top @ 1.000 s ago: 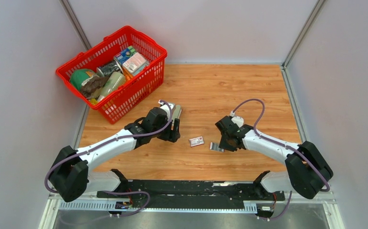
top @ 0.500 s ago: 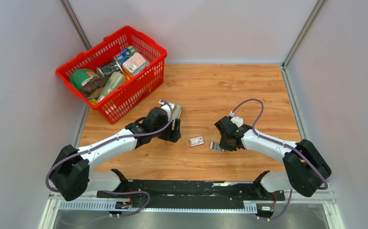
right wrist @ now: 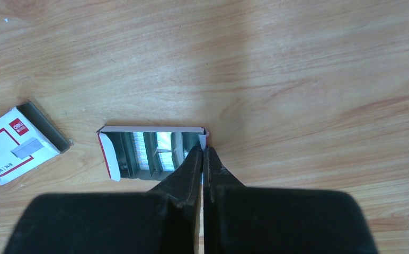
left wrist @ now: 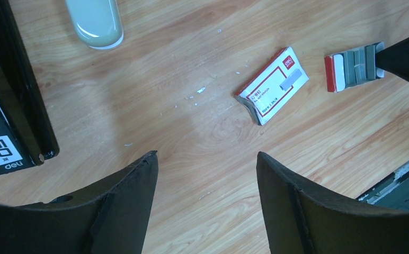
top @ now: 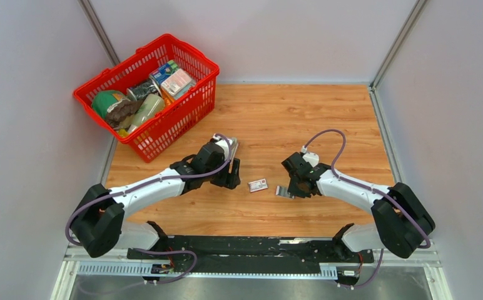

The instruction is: Unload the staples from the stapler

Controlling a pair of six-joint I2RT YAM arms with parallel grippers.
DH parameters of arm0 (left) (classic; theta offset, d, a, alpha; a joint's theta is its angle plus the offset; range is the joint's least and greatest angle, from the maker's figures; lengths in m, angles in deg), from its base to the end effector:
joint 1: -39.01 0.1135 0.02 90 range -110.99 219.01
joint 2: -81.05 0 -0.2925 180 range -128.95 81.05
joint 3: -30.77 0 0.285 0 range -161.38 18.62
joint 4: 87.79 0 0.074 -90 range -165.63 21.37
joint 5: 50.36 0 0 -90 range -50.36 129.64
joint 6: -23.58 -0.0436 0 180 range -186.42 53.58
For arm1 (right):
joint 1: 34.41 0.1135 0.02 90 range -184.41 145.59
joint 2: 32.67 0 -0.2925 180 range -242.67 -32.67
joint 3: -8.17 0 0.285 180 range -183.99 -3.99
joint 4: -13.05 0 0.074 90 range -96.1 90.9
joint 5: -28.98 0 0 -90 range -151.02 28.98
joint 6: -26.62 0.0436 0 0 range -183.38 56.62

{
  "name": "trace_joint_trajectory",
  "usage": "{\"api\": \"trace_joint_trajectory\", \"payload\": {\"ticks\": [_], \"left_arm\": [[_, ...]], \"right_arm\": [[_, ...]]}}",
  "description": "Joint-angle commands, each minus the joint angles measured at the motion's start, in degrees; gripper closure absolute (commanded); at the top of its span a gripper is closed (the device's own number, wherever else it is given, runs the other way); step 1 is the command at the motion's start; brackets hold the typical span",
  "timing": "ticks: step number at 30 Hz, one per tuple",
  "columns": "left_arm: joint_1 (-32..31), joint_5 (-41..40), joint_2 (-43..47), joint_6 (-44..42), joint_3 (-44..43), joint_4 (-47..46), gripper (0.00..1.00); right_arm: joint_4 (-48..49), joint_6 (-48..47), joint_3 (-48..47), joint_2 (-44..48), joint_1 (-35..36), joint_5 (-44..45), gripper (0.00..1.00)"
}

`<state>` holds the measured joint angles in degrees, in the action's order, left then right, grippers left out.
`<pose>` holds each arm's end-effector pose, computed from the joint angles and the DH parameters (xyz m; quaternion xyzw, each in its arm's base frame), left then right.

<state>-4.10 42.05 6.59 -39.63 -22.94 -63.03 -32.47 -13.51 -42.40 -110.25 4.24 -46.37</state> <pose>0.2108 -0.1999 0.2105 0.1392 0.9149 -0.2328 0.2991 0.1989 0.1450 0.1589 0.1151 0.9737 0.0149 0.1958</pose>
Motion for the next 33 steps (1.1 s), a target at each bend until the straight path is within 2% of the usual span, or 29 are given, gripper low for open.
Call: {"api": "trace_joint_trajectory", "payload": {"ticks": [1, 7, 15, 21, 23, 26, 29, 32, 33], "left_arm": [[-0.66, 0.22, -1.57, 0.72, 0.52, -2.84, 0.25], [-1.36, 0.49, -4.64, 1.16, -0.01, -3.37, 0.25], [-2.15, 0.92, -9.39, 1.25, -1.33, -2.93, 0.30], [-2.33, 1.98, -11.94, 1.69, -1.59, -3.98, 0.44], [-2.41, 2.33, -12.55, 1.78, -1.77, -4.34, 0.55], [-2.50, 2.68, -13.69, 1.95, -1.94, -4.87, 0.61], [-2.68, 3.30, -14.75, 1.96, -2.21, -5.57, 0.72], [-3.12, 3.65, -15.89, 2.39, -2.47, -6.18, 0.78], [-3.20, 3.74, -16.33, 2.39, -2.39, -6.53, 0.84]], "right_arm": [[0.67, -1.26, 0.01, 1.46, -0.16, 2.48, 0.99], [0.58, -2.67, -1.31, 1.82, -0.16, 3.89, 1.00], [1.64, -4.25, -3.95, -0.90, -0.16, 4.33, 1.00], [2.34, -4.87, -5.71, -3.10, -0.16, 4.15, 1.00], [2.60, -5.13, -6.32, -3.54, -0.25, 4.24, 1.00], [3.13, -5.65, -7.11, -4.50, -0.25, 4.33, 1.00], [3.92, -6.45, -7.90, -5.47, -0.51, 3.98, 1.00], [5.32, -7.06, -7.82, -5.56, -0.60, 3.10, 1.00], [5.68, -7.15, -7.73, -5.56, -0.60, 2.92, 1.00]]}}
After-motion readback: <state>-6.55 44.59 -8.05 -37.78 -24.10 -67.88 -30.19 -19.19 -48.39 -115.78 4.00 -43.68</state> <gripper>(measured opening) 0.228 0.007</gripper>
